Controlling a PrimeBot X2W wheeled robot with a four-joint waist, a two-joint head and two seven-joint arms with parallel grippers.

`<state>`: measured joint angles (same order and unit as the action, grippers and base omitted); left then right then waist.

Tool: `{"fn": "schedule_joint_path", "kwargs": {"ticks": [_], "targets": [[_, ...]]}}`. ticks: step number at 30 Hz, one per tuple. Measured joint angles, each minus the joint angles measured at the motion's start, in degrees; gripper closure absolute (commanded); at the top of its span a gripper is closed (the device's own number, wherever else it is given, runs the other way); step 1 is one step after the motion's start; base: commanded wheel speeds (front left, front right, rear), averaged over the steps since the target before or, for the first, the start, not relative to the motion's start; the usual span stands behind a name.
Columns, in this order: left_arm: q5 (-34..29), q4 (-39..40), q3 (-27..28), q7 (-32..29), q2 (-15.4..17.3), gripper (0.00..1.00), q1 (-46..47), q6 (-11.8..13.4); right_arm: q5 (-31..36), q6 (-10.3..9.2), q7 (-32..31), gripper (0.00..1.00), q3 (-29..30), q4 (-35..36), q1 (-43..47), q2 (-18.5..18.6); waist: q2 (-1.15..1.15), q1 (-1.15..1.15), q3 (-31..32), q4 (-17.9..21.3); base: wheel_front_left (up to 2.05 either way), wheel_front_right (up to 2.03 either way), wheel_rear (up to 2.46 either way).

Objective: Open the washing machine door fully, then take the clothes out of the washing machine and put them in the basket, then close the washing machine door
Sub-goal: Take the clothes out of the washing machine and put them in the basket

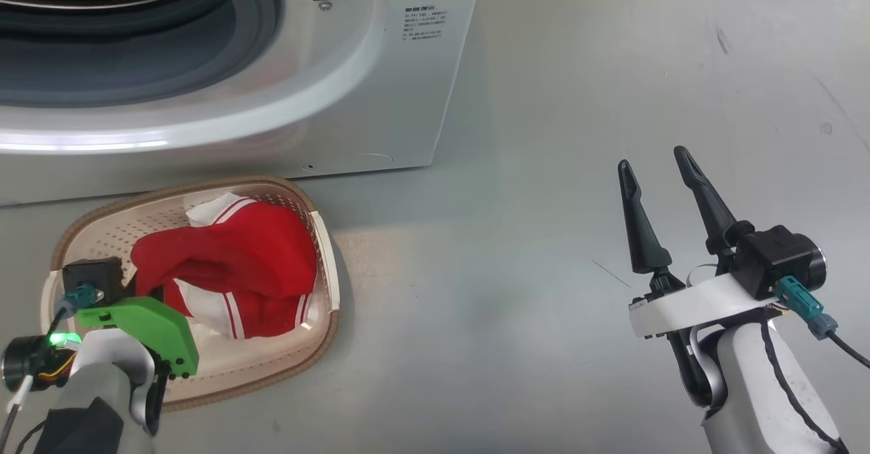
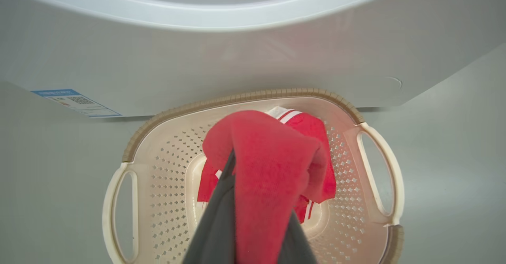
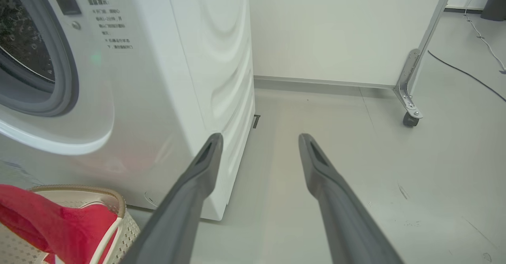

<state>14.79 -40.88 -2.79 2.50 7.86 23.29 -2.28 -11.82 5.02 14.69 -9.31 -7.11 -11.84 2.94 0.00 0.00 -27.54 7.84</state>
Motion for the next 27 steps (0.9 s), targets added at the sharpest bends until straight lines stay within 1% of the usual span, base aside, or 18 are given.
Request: {"fn": "schedule_joint_path", "kwargs": {"ticks": [8,11,14,26,27], "targets": [[2.1,-6.0,3.3,-0.9,0.3,1.00,2.7,1.5,0.8,0.00,0.0,0.00,0.6,0.4,-1.2,0.4,0.00,0.00,-4.2,0.6,0.00,0.00,0.00],[3.5,-8.0,4.1,-0.9,0.1,1.00,3.8,1.6,0.9,0.18,0.0,0.00,0.9,0.6,-1.7,0.5,0.00,0.00,-5.5,0.7,0.00,0.00,0.00],[3.2,-9.6,3.6,-0.7,0.2,1.00,4.7,2.0,0.9,0.22,0.0,0.00,1.0,0.7,-2.2,0.5,0.00,0.00,-6.4,0.8,0.00,0.00,0.00],[3.1,-14.5,2.8,1.7,-0.3,1.00,7.9,2.0,1.3,0.22,0.0,0.00,1.2,0.6,-3.0,0.5,0.00,0.00,-7.0,0.6,0.00,0.00,0.00],[3.1,-14.8,2.7,1.9,-0.3,0.99,8.0,2.0,1.3,0.22,0.0,0.00,1.2,0.6,-3.0,0.5,0.00,0.00,-6.9,0.6,0.00,0.00,0.00]]}}
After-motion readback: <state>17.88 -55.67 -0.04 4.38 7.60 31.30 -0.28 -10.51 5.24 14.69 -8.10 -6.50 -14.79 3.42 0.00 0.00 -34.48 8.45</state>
